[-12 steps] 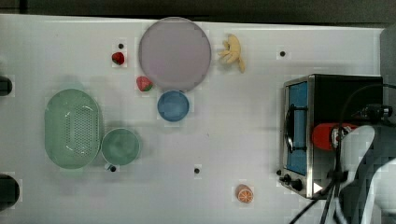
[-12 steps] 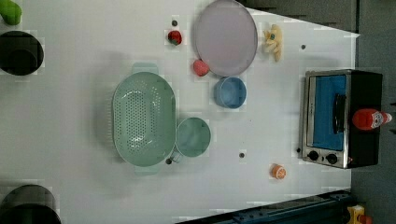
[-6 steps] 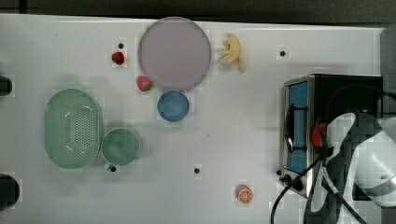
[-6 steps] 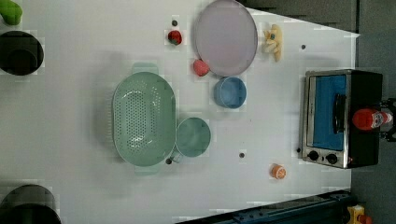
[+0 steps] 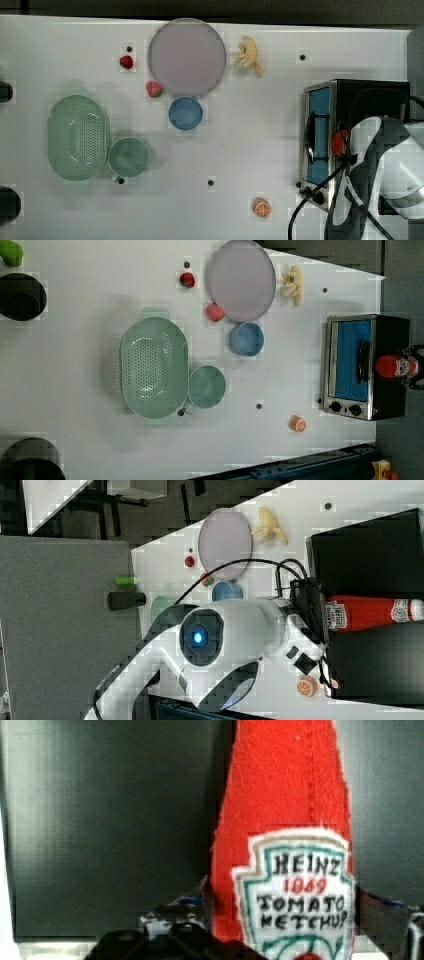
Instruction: Pick Ketchup from oven and place it on table.
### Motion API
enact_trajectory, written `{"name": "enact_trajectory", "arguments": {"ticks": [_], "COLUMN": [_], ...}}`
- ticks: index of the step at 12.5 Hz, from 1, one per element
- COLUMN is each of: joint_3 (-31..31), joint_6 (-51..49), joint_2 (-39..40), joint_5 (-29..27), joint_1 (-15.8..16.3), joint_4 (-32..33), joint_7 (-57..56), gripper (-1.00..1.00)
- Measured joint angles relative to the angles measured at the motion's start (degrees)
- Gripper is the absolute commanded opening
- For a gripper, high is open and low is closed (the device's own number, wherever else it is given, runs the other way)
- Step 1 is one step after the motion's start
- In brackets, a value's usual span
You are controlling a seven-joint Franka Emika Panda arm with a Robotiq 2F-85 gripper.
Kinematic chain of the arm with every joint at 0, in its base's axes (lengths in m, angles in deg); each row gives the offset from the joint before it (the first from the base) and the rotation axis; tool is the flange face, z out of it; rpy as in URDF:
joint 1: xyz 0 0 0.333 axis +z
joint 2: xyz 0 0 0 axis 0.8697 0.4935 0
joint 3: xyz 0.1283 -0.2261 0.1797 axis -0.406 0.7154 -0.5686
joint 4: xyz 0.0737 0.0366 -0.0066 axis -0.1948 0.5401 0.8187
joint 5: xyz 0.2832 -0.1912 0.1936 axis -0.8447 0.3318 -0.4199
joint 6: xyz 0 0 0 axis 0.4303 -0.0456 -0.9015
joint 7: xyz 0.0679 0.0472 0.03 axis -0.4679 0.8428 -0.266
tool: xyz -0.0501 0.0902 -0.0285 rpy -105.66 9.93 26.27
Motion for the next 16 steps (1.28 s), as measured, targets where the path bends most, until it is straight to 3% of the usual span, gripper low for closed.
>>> {"name": "enact_trajectory", "arguments": {"ticks": [4,9,12,16], "joint_3": [0.22,-0.03,-1.93,-9.02], "joint_6": [-0.20,-13.12,-19.23,-22.81], "joint_2": [0.95,-1.73,-5.27,-12.84], "joint_5": [-0.48,6.70,7.50,7.61], "joint_1": [-0.57,0.72,3.05,7.55], "joint_4": [-1.62,-8.90,-16.28,-16.51], "joint_7": [0.42,0.42,-1.00,-3.28], "gripper": [0.29,0.29,0.29,0.29]}}
